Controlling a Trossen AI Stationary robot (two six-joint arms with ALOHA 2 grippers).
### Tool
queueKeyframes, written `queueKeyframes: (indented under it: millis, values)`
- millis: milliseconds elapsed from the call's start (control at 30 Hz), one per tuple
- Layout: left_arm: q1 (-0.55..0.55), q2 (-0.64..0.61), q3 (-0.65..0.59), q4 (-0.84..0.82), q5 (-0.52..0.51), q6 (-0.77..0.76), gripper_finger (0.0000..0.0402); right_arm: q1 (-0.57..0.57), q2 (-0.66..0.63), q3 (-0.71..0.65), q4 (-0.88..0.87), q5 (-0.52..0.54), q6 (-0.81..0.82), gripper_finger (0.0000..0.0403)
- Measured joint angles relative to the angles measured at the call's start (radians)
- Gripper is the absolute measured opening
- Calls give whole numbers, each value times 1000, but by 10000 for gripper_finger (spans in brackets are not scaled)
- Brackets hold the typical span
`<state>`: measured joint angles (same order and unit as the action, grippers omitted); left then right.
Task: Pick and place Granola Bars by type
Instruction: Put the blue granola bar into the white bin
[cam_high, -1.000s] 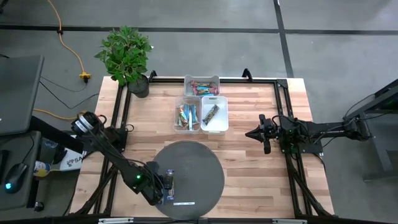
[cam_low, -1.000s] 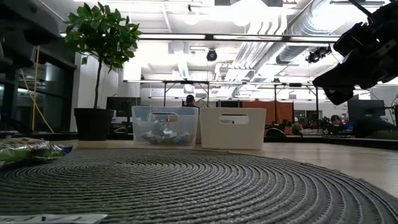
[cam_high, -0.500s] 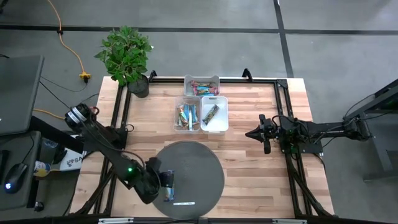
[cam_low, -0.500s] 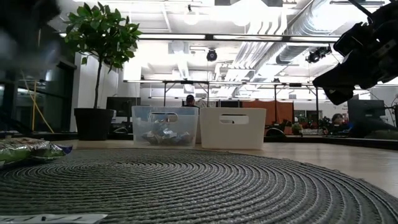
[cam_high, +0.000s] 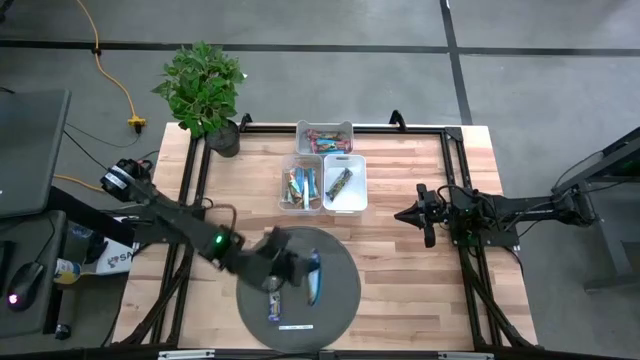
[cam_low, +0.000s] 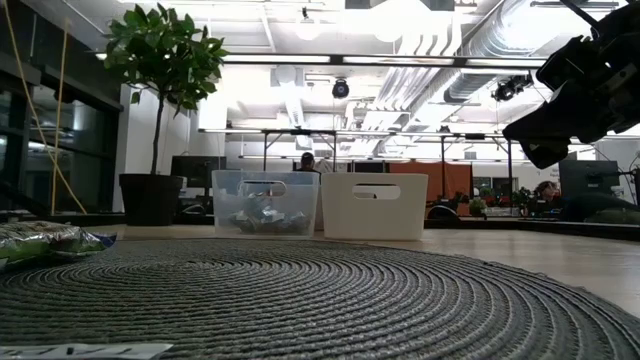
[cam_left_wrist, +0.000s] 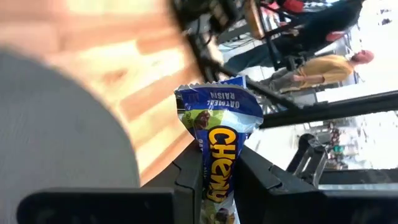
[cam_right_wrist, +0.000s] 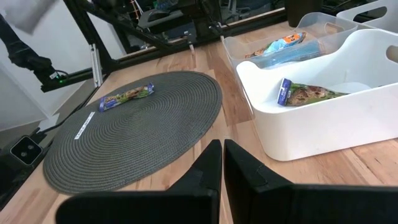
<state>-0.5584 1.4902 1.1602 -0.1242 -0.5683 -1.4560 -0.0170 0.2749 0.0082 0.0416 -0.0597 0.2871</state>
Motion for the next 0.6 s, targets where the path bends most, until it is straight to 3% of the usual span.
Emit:
queueKeyframes:
  millis: [267, 600]
  values:
    - [258, 2, 133, -11, 214, 270, 61, 0, 0, 0, 0, 0, 0, 0]
    - [556, 2, 197, -8, 435, 353, 61, 0, 0, 0, 0, 0, 0, 0]
